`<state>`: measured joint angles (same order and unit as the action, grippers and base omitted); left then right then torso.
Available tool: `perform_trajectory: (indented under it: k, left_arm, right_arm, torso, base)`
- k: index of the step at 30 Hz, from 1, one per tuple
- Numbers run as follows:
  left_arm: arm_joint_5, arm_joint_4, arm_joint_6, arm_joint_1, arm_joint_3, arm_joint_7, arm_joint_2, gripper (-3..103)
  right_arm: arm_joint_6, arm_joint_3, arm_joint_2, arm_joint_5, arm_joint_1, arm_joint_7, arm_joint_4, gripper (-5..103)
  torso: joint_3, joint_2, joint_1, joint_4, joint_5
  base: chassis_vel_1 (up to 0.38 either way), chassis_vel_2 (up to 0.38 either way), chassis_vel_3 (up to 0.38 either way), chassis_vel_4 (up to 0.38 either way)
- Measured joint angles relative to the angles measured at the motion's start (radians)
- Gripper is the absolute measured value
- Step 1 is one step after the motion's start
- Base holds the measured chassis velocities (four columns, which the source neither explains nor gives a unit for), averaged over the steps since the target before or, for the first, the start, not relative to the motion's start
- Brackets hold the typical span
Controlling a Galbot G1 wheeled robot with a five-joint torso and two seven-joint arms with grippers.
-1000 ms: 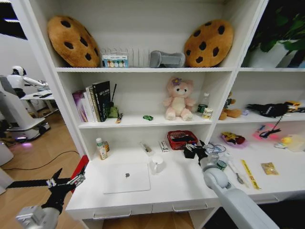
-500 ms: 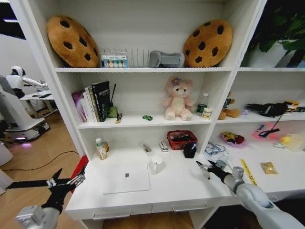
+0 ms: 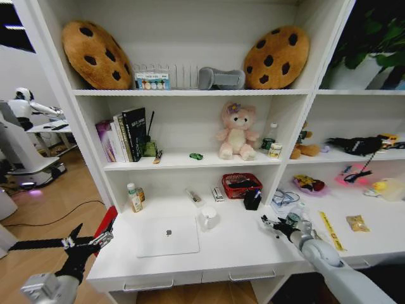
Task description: Organize the objects on the table.
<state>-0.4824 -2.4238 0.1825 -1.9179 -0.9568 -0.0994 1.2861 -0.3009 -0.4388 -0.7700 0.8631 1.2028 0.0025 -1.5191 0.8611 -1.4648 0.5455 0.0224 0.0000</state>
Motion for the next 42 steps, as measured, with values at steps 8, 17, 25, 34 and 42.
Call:
perform_trajectory:
  k: [8, 17, 25, 34, 42]
  left_arm:
    - [0.0, 0.0, 0.0, 0.0, 0.0, 0.0, 0.0, 100]
    - [0.0, 0.0, 0.0, 0.0, 0.0, 0.0, 0.0, 100]
    - [0.0, 0.0, 0.0, 0.0, 0.0, 0.0, 0.0, 100]
    - [0.0, 0.0, 0.0, 0.0, 0.0, 0.0, 0.0, 100]
    - [0.0, 0.0, 0.0, 0.0, 0.0, 0.0, 0.0, 100]
  right_arm:
    - [-0.009, 0.046, -0.01, -0.012, -0.067, 0.022, 0.045, 99]
    - [-0.011, 0.069, -0.026, -0.027, -0.088, 0.039, 0.073, 73]
    - [-0.017, 0.068, -0.031, -0.026, -0.084, 0.044, 0.07, 41]
    - [-0.013, 0.05, -0.024, -0.014, -0.07, 0.044, 0.061, 12]
    - [0.135, 0.041, -0.014, 0.053, -0.07, -0.037, -0.017, 12]
  torso:
    - [0.0, 0.0, 0.0, -0.0004, -0.0001]
    - [0.0, 0.0, 0.0, -0.0001, 0.0]
    - [0.0, 0.0, 0.0, -0.0002, 0.0]
    - [0.0, 0.0, 0.0, -0.0001, 0.0]
    - [0.0, 0.0, 0.0, -0.0001, -0.0001]
  base:
    - [0.0, 0.0, 0.0, 0.0]
    - [0.0, 0.0, 0.0, 0.0]
    - [0.0, 0.0, 0.0, 0.0]
    - [0.0, 0.0, 0.0, 0.0]
    - [0.0, 0.0, 0.0, 0.0]
